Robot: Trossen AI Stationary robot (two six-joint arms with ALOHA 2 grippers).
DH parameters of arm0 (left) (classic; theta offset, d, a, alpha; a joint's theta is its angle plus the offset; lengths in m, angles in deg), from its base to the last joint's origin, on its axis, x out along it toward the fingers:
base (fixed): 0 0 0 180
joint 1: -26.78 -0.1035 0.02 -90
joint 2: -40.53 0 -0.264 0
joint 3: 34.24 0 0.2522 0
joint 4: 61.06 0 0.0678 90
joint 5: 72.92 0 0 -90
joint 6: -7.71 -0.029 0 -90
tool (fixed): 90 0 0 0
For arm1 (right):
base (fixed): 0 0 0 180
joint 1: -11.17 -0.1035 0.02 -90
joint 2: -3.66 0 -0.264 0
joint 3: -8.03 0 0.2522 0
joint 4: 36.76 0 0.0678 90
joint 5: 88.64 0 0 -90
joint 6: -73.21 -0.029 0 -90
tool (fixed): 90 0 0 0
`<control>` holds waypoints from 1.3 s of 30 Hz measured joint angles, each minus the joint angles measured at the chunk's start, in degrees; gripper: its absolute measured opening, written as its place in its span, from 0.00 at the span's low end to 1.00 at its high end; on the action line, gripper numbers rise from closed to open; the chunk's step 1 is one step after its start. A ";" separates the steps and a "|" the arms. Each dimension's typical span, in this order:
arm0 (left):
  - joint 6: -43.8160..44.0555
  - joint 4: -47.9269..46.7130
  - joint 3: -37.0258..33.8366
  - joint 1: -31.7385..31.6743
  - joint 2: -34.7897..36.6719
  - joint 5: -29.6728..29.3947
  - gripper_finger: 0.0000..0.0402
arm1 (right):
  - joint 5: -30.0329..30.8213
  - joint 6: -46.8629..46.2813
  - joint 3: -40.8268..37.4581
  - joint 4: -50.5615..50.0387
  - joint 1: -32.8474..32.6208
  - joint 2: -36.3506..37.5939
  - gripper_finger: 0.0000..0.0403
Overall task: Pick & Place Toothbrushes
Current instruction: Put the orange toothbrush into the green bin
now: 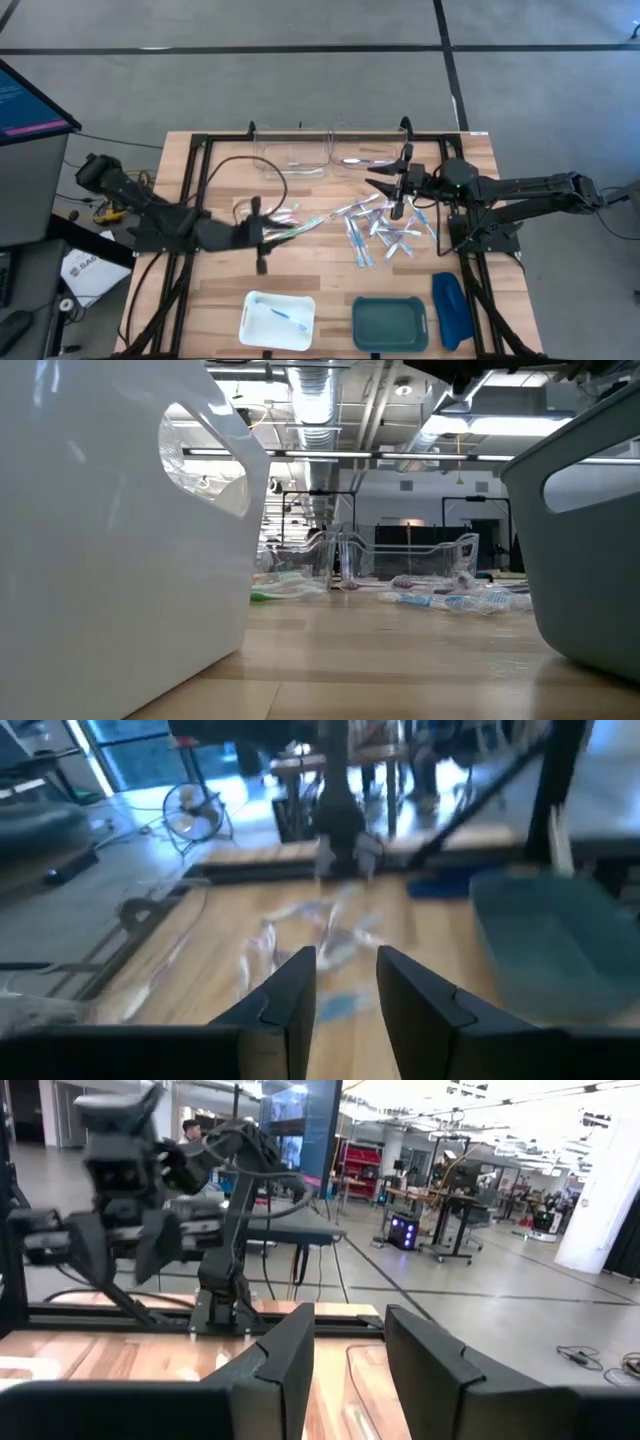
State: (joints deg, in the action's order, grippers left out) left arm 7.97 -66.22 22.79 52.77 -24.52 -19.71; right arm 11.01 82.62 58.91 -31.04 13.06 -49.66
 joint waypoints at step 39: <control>-20.77 12.57 -0.02 -13.65 -0.23 20.10 0.26 | 0.00 -12.46 0.00 -8.73 0.00 -0.04 0.29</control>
State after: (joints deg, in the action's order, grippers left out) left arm -12.80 -53.65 22.77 39.12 -24.75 0.39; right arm 11.01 70.16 58.91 -39.77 13.06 -49.71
